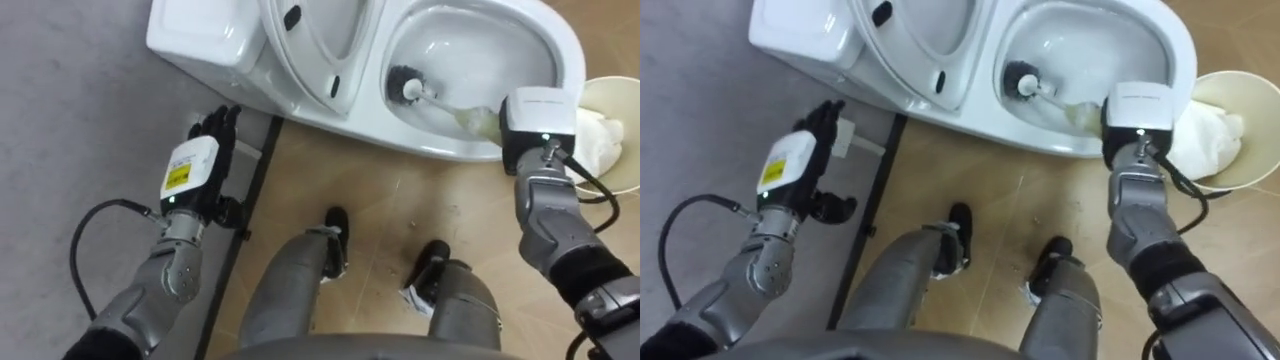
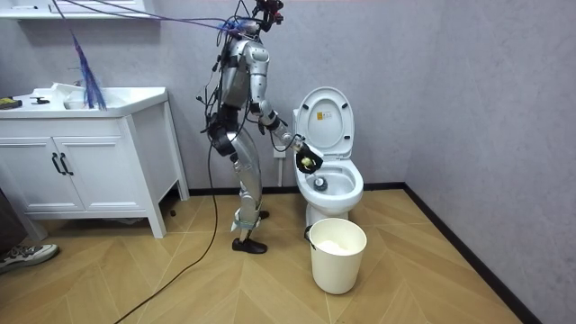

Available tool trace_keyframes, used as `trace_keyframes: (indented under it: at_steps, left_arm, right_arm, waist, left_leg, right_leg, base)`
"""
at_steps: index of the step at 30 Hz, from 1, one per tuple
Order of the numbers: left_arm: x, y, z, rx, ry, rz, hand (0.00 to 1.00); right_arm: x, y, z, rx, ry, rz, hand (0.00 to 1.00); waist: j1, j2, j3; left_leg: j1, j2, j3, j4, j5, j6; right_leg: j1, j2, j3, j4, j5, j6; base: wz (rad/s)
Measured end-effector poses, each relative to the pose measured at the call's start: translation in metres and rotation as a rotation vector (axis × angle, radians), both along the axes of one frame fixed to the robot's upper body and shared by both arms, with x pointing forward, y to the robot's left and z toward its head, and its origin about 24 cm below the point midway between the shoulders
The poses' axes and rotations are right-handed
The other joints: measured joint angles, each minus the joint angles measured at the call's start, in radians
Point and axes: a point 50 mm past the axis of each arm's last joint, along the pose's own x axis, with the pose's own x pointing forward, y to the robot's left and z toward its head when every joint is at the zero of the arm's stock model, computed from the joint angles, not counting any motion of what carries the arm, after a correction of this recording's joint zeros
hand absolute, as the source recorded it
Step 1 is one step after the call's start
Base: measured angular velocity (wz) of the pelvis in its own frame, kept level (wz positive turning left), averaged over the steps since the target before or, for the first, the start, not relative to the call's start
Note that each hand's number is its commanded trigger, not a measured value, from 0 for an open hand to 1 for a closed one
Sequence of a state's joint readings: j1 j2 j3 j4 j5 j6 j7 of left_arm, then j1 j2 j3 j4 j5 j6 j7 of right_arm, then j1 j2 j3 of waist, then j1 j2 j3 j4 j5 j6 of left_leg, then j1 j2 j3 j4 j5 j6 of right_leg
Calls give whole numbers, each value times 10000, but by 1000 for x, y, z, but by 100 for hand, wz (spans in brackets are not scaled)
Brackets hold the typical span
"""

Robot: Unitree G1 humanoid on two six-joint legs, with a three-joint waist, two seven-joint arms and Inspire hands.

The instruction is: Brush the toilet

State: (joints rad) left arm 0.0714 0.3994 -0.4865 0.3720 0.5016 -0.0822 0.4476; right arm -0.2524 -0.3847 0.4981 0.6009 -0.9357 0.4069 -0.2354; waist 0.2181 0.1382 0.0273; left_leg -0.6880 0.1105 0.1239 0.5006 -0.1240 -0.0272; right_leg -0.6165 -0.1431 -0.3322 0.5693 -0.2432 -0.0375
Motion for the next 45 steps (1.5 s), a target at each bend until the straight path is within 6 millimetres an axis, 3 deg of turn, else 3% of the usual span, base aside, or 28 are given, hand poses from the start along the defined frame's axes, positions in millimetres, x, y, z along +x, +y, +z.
trace_keyframes:
  at_steps: [4, 6, 8, 11, 13, 14, 15, 18, 20, 21, 25, 27, 30, 33, 34, 38, 41, 42, 45]
  left_arm:
    - [0, 2, -1, 16, -27, 68, 0]
    - [4, 2, 1, 10, -141, 35, 0]
    - [7, 4, 2, -137, -191, 168, 0]
    - [12, 9, 5, -272, -213, 458, 0]
    - [18, 14, 11, -295, -374, 588, 0]
    - [18, 16, 12, -196, -355, 615, 0]
    - [20, 20, 12, 0, -313, 698, 0]
    - [18, 19, 11, 293, 65, 598, 0]
    - [22, 16, 13, 432, 114, 298, 0]
    - [24, 15, 15, 531, 127, 191, 0]
    - [31, 10, 18, 441, 192, -18, 0]
    - [29, 9, 15, 424, 383, -69, 0]
    - [26, 10, 6, 358, 828, -3, 0]
    - [12, 4, -13, 164, 1798, 131, 0]
    - [7, 3, -19, 81, 2049, 157, 0]
    - [-1, 6, -28, 95, 2615, 270, 0]
    - [-10, 11, -36, 177, 3085, 419, 0]
    - [-18, 14, -40, 137, 3290, 560, 0]
    - [-29, 28, -44, -56, 3589, 1321, 0]
  right_arm:
    - [0, 12, -1, 218, 144, 221, 100]
    - [1, 9, -2, 145, 220, 165, 100]
    - [4, -2, -3, -156, 364, 149, 100]
    - [11, -44, -1, -469, 540, -381, 100]
    - [9, -78, 4, 941, 350, -2104, 100]
    - [8, -84, 5, 1342, 276, -2552, 100]
    - [7, -94, 8, 2125, -66, -3464, 100]
    - [10, -112, 20, 3699, -1289, -5146, 100]
    - [10, -118, 24, 3597, -1435, -5172, 100]
    - [10, -118, 25, 3310, -1385, -4957, 100]
    - [10, -111, 24, 1526, -1085, -3494, 100]
    - [4, -101, 13, 784, -545, -2572, 100]
    - [-6, -66, -16, 906, 457, -1386, 100]
    - [-17, -55, -31, 1007, 896, -1774, 100]
    - [-22, -56, -35, 1024, 1046, -1846, 100]
    - [-36, -58, -45, 1189, 1449, -1992, 100]
    - [-54, -58, -56, 1377, 1774, -2035, 100]
    - [-61, -61, -59, 1516, 1857, -2155, 100]
    - [-79, -65, -68, 2062, 2041, -2586, 100]
  waist:
    - [-377, 4, -2]
    - [-388, 3, -1]
    - [-298, -4, 4]
    - [-52, -81, 57]
    - [-65, -345, 227]
    - [-85, -410, 235]
    - [-127, -537, 299]
    - [-477, -646, 346]
    - [-535, -805, 339]
    - [-583, -891, 334]
    - [-486, -884, 316]
    - [-362, -765, 261]
    - [-154, -636, 215]
    - [-187, -285, 28]
    - [-201, -227, -1]
    - [-244, -237, -4]
    - [-496, -290, 10]
    - [-573, -361, 41]
    - [-791, -570, 11]
  left_leg:
    - [-41, 147, -13, -32, 36, -112]
    - [-64, 178, -31, 12, 39, -116]
    - [-48, 171, -20, 24, 39, -115]
    - [-74, 53, 40, 38, 43, -108]
    - [-159, -261, 59, 27, 84, -44]
    - [-246, -347, 44, 10, 122, 12]
    - [-425, -478, 40, 18, 156, 61]
    - [-834, -799, -35, 155, 213, 159]
    - [-875, -951, -23, 193, 216, 173]
    - [-874, -1016, -26, 212, 220, 182]
    - [-803, -982, 6, 432, 165, 266]
    - [-676, -840, -5, 482, 90, 369]
    - [-210, -612, 26, 308, -92, 421]
    - [232, -586, 47, 70, -87, 423]
    - [435, -588, 108, -70, -78, 417]
    - [942, -533, 205, -457, -13, 327]
    - [1377, -534, 205, -734, 12, 267]
    - [1555, -546, 216, -865, 29, 242]
    - [1789, -546, 225, -920, 37, 232]
  right_leg:
    - [24, 152, -69, -173, 20, -138]
    - [43, 200, -9, -188, 26, -153]
    - [43, 192, 26, -167, 23, -152]
    - [-64, -83, -4, 13, -86, -112]
    - [-358, -463, 22, 617, -404, -14]
    - [-481, -541, 25, 725, -445, 18]
    - [-697, -706, -8, 950, -521, 39]
    - [-1101, -1079, -25, 1318, -624, 160]
    - [-1222, -1289, 17, 1474, -657, 219]
    - [-1233, -1347, 32, 1508, -669, 258]
    - [-1022, -1286, 60, 1372, -561, 374]
    - [-723, -1054, 27, 1102, -484, 417]
    - [-185, -756, -36, 695, -352, 402]
    - [295, -647, -54, 307, -221, 461]
    - [447, -626, -7, 202, -194, 472]
    - [838, -506, 57, -97, -160, 433]
    - [1269, -490, -63, -302, -189, 404]
    - [1419, -470, -55, -403, -195, 414]
    - [1756, -446, -144, -643, -225, 433]
  base:
    - [-7]
    - [0]
    - [0]
    - [8]
    - [36]
    - [44]
    - [41]
    - [28]
    - [8]
    - [6]
    - [-5]
    - [-14]
    - [-13]
    - [-8]
    - [-12]
    - [-8]
    - [2]
    - [3]
    - [0]
